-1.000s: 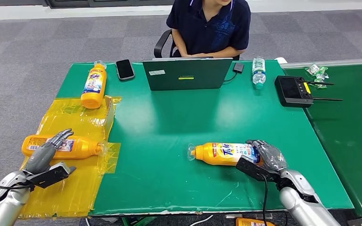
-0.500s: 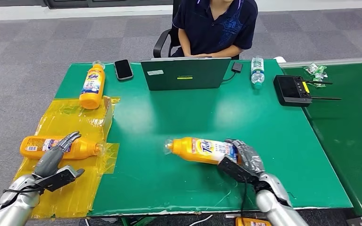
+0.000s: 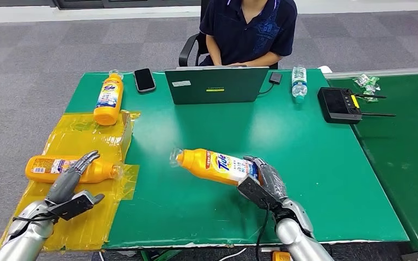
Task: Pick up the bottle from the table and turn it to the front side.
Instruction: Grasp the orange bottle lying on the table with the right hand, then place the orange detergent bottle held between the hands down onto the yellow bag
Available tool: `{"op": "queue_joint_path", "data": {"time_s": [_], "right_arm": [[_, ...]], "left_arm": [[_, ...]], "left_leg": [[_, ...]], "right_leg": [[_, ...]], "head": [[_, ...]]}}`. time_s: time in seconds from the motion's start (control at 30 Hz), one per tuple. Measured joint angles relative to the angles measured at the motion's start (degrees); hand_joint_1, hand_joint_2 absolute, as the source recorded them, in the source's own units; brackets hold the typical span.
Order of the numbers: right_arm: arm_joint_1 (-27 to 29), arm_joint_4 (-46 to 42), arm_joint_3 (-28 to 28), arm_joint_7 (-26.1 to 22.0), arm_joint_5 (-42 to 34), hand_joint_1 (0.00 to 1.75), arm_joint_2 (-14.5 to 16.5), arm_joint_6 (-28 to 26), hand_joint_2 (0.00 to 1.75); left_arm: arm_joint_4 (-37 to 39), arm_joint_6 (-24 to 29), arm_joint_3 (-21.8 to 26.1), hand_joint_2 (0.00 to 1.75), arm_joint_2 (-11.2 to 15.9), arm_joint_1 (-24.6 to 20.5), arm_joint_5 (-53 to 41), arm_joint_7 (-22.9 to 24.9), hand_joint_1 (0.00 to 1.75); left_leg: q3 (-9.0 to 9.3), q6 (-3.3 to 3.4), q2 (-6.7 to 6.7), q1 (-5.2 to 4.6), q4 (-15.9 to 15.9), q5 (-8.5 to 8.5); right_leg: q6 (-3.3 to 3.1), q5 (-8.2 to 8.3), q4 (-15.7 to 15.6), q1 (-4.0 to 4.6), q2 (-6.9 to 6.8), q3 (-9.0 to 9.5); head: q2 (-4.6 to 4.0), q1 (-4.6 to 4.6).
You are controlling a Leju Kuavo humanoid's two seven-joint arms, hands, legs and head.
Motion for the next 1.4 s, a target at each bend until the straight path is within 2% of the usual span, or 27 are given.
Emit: {"op": "queue_joint_path", "data": {"time_s": [0.13,0.33,0.77,1.13,1.4], "right_arm": [[0.1,-0.3,0.0,-0.5,-0.5,1.75,2.0,-0.7,1.75],[0.1,-0.6,0.0,-0.7,-1.1,1.75,3.1,-0.8,1.75],[-0.7,1.2,0.0,-2.9,-2.4,1.75,4.7,-0.8,1.75],[-1.7,3.0,0.0,-3.5,-3.2,1.75,5.5,-0.7,1.75],[-2.2,3.6,0.2,-3.6,-3.4,1.75,6.3,-0.4,1.75]], "left_arm": [[1.1,-0.6,0.0,1.75,-1.8,-2.0,-0.1,-0.2,0.00],[1.3,-2.6,0.0,1.75,-2.9,-2.3,3.5,-0.7,0.00],[-8.8,-14.7,0.6,1.75,-3.8,2.4,23.3,-0.8,0.00],[-11.8,-17.1,0.6,1.75,-4.1,3.1,25.2,-0.8,0.00],[-12.9,-20.8,1.0,1.75,-4.2,3.2,30.0,-0.8,0.00]], "left_leg": [[0.00,0.00,0.01,0.00,0.0,0.00],[-0.01,0.00,0.01,0.01,0.0,0.00],[-0.06,0.00,-0.02,0.01,0.0,0.00],[-0.05,0.00,-0.07,0.01,0.0,0.00],[-0.05,0.00,-0.06,0.01,0.0,0.00]], "right_leg": [[0.00,0.01,0.0,-0.02,0.00,-0.01],[0.00,0.01,0.0,-0.01,0.00,-0.02],[0.00,0.01,0.0,-0.02,-0.02,-0.01],[0.00,0.01,0.0,-0.01,-0.02,-0.01],[0.00,0.01,0.0,-0.02,-0.02,-0.02]], "head": [[0.00,-0.01],[0.00,-0.01],[0.00,-0.01],[0.00,-0.01],[0.00,-0.01]]}}
